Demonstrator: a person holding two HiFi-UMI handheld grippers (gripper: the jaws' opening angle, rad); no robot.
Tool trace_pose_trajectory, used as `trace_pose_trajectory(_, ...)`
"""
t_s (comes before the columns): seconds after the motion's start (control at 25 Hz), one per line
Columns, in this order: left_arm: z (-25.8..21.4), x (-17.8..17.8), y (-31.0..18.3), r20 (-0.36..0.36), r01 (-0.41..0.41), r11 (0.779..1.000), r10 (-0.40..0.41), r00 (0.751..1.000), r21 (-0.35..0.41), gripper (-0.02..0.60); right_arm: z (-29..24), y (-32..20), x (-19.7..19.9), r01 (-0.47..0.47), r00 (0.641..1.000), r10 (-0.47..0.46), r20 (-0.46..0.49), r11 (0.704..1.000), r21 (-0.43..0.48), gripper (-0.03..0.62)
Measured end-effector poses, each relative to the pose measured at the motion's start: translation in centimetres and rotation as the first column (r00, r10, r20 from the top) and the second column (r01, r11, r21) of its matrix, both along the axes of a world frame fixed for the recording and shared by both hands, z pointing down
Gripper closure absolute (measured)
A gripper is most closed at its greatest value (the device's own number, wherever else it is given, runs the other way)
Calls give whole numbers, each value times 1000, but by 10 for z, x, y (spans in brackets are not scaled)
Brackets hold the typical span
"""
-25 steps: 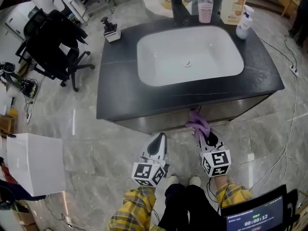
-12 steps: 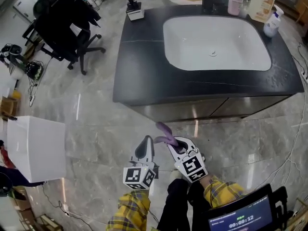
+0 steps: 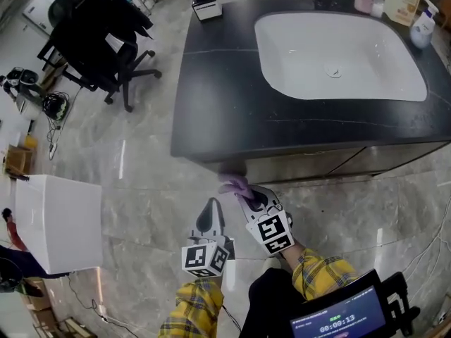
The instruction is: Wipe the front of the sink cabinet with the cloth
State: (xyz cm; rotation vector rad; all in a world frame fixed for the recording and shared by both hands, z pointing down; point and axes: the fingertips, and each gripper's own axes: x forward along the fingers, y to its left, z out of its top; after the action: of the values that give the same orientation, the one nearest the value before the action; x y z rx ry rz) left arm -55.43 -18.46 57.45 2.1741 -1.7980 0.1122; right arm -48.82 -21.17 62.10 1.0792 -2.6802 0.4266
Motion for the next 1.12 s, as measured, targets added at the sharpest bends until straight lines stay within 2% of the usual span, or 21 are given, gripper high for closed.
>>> trace_pose_trajectory(0.32, 16, 18, -32, 11, -23, 1000, 23, 1000, 3, 575, 9, -30, 14, -101, 995, 101, 4, 995, 13, 554)
trace_pose_trajectory(0.52, 18, 30, -32, 14, -33, 999, 33, 999, -5, 575, 10, -33, 51, -178, 984, 177, 15, 984, 3, 554)
trace_pose_trajectory(0.76, 12, 75, -37, -1, -94, 995, 94, 996, -13, 575, 2, -33, 132, -293, 956, 293, -4, 956, -1, 554)
trace_pose_trajectory(1.12, 7, 177, -44, -33, -238, 971, 238, 971, -7, 575, 9, -29, 278, -485, 871, 482, -94, 874, -9, 554)
